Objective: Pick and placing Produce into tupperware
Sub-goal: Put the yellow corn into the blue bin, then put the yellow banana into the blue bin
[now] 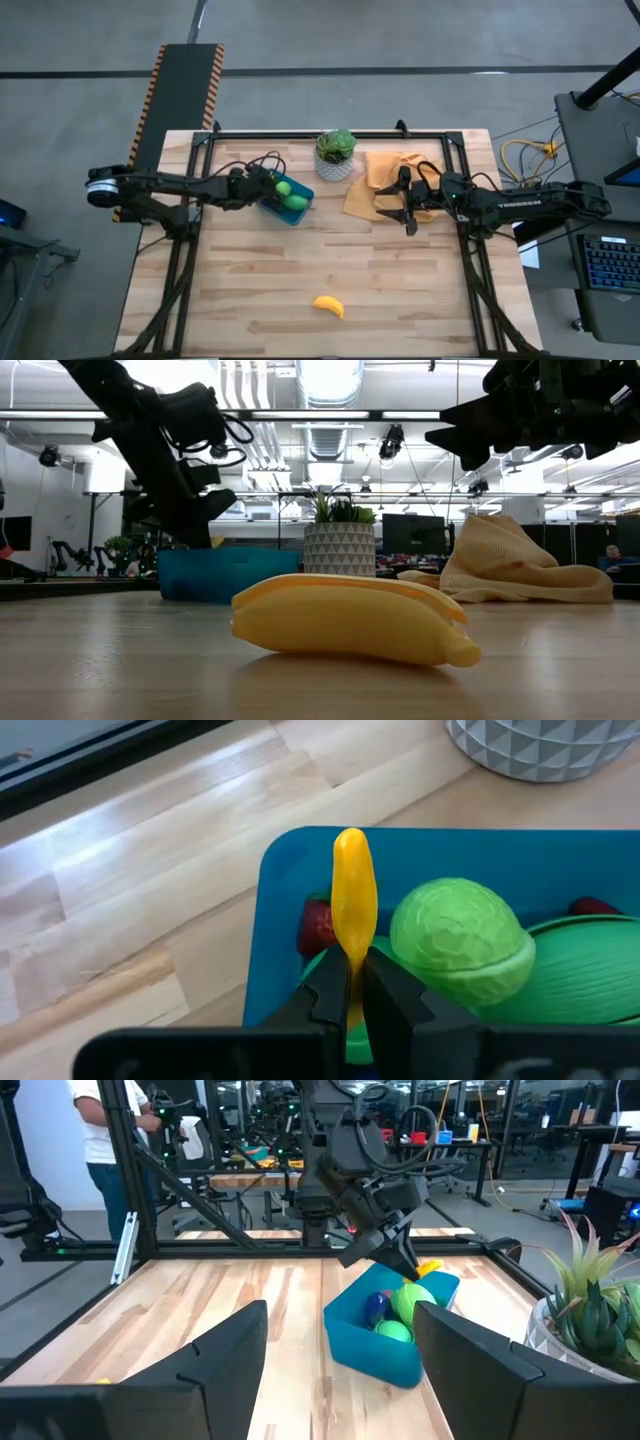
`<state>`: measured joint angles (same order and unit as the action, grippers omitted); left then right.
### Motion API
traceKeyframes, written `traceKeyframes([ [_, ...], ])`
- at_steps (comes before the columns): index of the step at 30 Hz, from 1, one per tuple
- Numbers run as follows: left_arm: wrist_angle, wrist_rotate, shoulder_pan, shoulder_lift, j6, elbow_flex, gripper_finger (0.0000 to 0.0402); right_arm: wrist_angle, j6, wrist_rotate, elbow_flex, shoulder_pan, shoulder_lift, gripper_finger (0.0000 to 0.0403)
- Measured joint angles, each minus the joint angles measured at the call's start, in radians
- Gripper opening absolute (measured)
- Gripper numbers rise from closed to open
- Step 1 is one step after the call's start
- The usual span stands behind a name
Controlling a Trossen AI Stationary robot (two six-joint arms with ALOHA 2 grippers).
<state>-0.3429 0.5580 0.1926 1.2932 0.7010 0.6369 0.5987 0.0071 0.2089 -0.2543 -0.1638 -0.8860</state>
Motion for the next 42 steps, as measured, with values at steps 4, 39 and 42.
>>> traceKeyframes([
  [4,-0.006,-0.025,0.013,-0.001,0.000,0.000,0.0003,0.000,0.000,0.000,0.000,0.000,0.000,0.0239],
  [39,0.253,-0.177,-0.031,-0.106,-0.211,0.011,0.0125,-0.003,0.000,0.000,0.000,0.000,0.000,0.0239],
  [42,0.399,-0.416,-0.059,-0.135,-0.351,0.007,0.0125,-0.005,0.004,0.000,0.000,0.000,0.000,0.0243],
])
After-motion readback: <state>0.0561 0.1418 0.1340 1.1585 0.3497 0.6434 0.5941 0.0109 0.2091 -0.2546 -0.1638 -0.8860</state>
